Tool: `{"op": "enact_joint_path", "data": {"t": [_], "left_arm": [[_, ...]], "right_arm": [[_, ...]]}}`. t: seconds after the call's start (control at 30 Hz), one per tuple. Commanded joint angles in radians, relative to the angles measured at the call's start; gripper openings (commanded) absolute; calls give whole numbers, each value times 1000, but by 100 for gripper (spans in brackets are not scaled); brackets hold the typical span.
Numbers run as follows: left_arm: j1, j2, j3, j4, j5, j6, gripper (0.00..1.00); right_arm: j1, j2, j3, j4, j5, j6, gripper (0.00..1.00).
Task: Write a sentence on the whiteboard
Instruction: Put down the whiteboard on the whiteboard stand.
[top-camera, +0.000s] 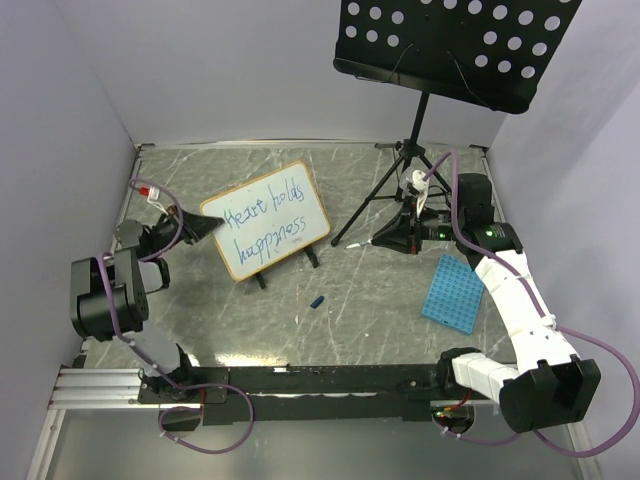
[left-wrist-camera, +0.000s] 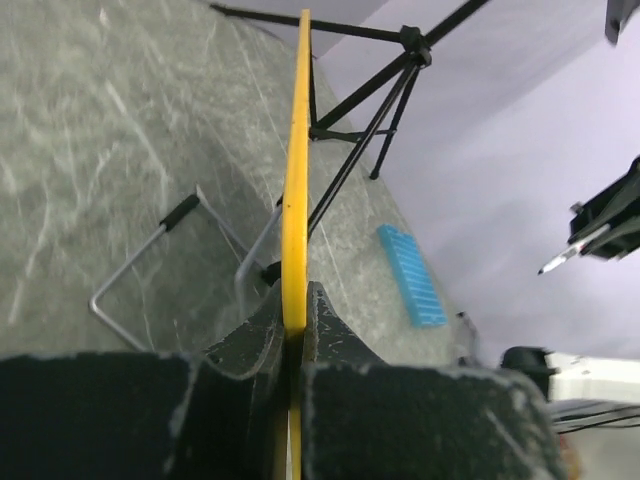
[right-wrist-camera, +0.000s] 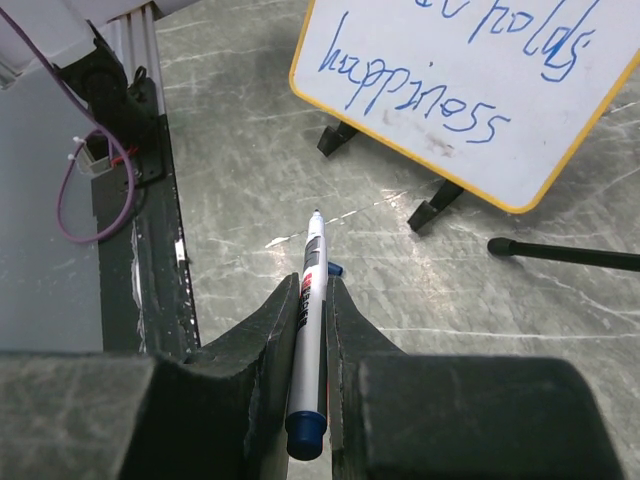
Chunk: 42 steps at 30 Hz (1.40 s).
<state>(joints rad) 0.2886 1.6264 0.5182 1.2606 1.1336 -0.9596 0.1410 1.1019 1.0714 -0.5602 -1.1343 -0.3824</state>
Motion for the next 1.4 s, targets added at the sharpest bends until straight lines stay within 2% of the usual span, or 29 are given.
{"op": "enact_joint_path", "data": {"t": [0.0, 0.07, 0.5, 0.77, 0.83, 0.93, 0.97, 1.0, 1.03, 1.07, 1.1, 1.13, 1.2, 1.37], "left_arm": [[11, 79, 26, 415, 89, -166, 1], [12, 145, 42, 602, 97, -294, 1], [26, 151, 98, 600, 97, -234, 1], [26, 67, 135, 579, 92, -214, 1], [26, 17, 146, 487, 95, -177, 1], [23, -93, 158, 261, 80, 23, 1], [18, -123, 166, 52, 71, 185, 1], [12, -155, 177, -93, 62, 282, 1], [4, -213, 207, -216, 34, 471, 1], [-5, -238, 224, -457, 22, 558, 1], [-17, -262, 238, -527, 6, 629, 1], [-20, -289, 243, -558, -1, 678, 1], [-20, -298, 224, -523, 3, 661, 1], [-19, -264, 154, -287, 31, 475, 1]], "right_arm": [[9, 0, -10, 22, -22, -19, 0], [9, -2, -10, 25, -22, -18, 0], [12, 16, -10, 20, -22, -24, 0], [29, 30, -4, 2, -13, -42, 0], [34, 30, -7, 5, -10, -42, 0], [42, 35, -4, -1, -5, -50, 0], [48, 36, -2, -6, -4, -53, 0], [51, 38, 1, -7, -2, -55, 0], [54, 42, 2, -12, 1, -59, 0], [55, 44, 2, -13, 2, -61, 0], [60, 41, 2, -12, 2, -59, 0], [63, 42, 2, -12, 4, -59, 0], [69, 41, 4, -12, 10, -62, 0], [69, 33, 4, -15, 18, -65, 0]]}}
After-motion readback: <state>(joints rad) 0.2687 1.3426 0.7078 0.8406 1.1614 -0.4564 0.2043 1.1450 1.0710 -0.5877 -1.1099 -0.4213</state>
